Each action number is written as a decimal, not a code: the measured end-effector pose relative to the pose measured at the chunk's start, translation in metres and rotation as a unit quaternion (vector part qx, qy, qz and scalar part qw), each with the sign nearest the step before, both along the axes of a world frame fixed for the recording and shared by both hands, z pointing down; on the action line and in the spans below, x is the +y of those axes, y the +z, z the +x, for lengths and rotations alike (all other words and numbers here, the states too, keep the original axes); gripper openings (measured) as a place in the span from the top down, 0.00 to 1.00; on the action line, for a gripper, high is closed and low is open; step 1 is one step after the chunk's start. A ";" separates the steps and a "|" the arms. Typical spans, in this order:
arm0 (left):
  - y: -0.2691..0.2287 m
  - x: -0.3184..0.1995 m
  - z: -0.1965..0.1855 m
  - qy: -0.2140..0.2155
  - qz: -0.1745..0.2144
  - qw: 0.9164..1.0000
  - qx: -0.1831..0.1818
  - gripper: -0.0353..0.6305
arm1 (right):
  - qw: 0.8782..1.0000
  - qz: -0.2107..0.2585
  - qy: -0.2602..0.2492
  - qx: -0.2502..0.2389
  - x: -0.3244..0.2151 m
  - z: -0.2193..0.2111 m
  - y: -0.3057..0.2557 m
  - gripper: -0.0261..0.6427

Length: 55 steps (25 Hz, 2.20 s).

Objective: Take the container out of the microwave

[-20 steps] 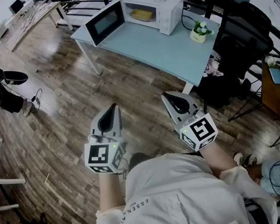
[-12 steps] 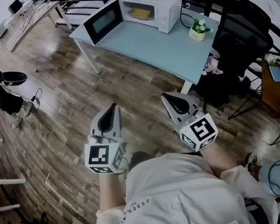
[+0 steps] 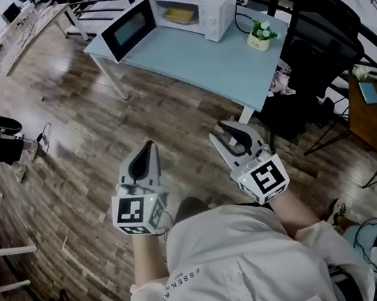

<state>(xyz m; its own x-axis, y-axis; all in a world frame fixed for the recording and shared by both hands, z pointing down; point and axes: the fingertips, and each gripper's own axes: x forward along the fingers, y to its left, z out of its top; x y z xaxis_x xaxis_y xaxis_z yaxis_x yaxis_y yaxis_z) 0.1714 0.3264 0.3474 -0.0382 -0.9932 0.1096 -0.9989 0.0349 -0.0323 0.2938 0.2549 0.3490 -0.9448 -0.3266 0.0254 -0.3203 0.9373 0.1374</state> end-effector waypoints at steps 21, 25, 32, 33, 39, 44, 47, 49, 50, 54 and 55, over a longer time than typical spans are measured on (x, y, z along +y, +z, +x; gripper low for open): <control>0.027 -0.138 -0.186 0.021 -0.023 0.999 0.019 0.94 | 0.998 -0.045 0.047 0.029 -0.151 -0.177 0.028 0.63; 0.020 -0.186 -0.256 0.045 -0.024 0.999 0.017 0.94 | 0.995 -0.057 0.071 0.032 -0.195 -0.243 0.023 0.63; 0.013 -0.267 -0.360 0.092 -0.026 0.995 0.015 0.94 | 0.990 -0.069 0.122 0.035 -0.266 -0.334 0.017 0.63; 0.014 -0.278 -0.370 0.100 -0.027 0.995 0.015 0.94 | 0.989 -0.071 0.127 0.036 -0.274 -0.343 0.018 0.63; 0.033 -0.335 -0.393 0.143 -0.044 0.988 0.024 0.94 | 0.982 -0.092 0.156 0.054 -0.322 -0.370 0.036 0.63; 0.050 -0.386 -0.393 0.172 -0.063 0.983 0.019 0.94 | 0.975 -0.110 0.180 0.062 -0.376 -0.373 0.054 0.63; 0.049 -0.419 -0.391 0.184 -0.061 0.981 0.014 0.94 | 0.974 -0.114 0.187 0.065 -0.411 -0.377 0.057 0.63; 0.045 -0.447 -0.387 0.198 -0.059 0.978 0.001 0.94 | 0.972 -0.117 0.193 0.068 -0.439 -0.377 0.060 0.63; 0.043 -0.460 -0.384 0.205 -0.059 0.977 -0.005 0.94 | 0.970 -0.120 0.197 0.071 -0.453 -0.376 0.062 0.63; 0.038 -0.512 -0.373 0.224 -0.062 0.972 -0.019 0.94 | 0.965 -0.135 0.204 0.091 -0.508 -0.370 0.072 0.63; 0.038 -0.523 -0.369 0.227 -0.064 0.972 -0.023 0.94 | 0.964 -0.138 0.204 0.099 -0.520 -0.368 0.075 0.63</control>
